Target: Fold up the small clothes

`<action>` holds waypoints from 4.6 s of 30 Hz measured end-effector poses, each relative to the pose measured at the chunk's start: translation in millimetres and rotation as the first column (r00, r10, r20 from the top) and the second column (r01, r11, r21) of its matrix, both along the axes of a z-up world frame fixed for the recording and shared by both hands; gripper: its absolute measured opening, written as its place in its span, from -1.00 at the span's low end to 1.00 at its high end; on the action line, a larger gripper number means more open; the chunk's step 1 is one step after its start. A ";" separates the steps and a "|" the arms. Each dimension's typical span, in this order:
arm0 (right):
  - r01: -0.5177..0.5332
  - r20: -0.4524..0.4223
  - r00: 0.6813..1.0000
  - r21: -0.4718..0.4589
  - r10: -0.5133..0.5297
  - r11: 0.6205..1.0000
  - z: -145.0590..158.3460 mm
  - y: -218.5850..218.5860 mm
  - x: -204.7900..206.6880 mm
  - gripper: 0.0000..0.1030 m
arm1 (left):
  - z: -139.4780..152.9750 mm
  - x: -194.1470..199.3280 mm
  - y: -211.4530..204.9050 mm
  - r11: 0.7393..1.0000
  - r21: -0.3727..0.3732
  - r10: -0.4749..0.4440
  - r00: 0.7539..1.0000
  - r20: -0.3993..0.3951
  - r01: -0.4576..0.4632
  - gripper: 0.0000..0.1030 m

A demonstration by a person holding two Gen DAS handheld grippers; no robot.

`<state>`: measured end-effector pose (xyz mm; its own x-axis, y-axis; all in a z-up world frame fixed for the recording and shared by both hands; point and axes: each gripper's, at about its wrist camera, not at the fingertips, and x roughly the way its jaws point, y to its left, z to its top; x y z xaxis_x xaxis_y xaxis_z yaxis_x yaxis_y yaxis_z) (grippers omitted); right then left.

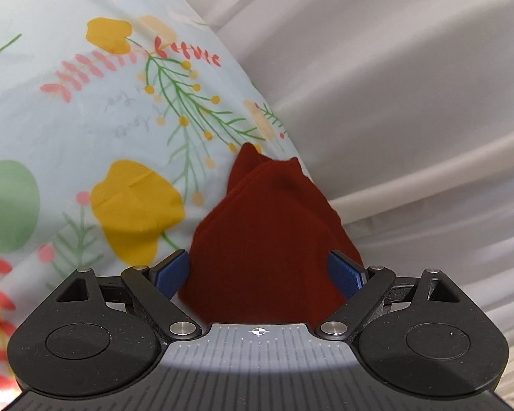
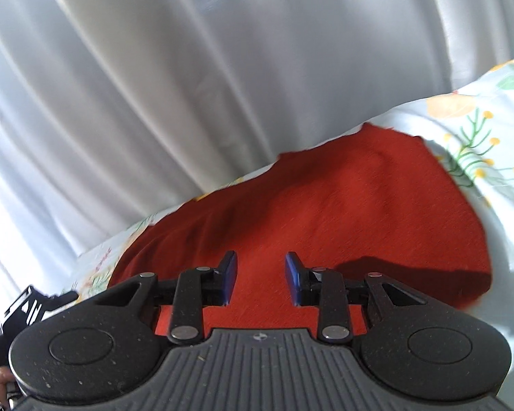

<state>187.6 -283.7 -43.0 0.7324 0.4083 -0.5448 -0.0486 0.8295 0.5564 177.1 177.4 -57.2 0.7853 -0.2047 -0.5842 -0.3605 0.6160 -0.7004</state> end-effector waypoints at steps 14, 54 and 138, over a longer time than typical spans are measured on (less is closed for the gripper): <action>-0.052 -0.022 0.998 0.015 0.052 0.999 46.6 8.8 -47.9 -0.36 | 49.3 -68.5 -48.2 0.997 -0.057 -0.044 0.998 0.043 0.046 0.96; -0.010 0.159 0.987 -0.076 0.022 0.997 159.0 62.0 -163.5 0.23 | 91.7 -180.2 -81.1 0.966 -0.054 -0.244 0.960 0.135 0.253 0.97; -0.231 -0.004 0.973 0.032 0.231 0.972 15.3 38.7 29.9 -0.56 | 28.2 30.1 -151.1 0.794 0.262 -0.571 0.821 0.014 0.548 0.35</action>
<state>217.5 -245.0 -27.8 0.6121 0.5828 -0.5345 -0.2329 0.7788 0.5825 207.2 26.3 -29.1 0.6265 -0.4897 -0.6064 0.1545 0.8405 -0.5193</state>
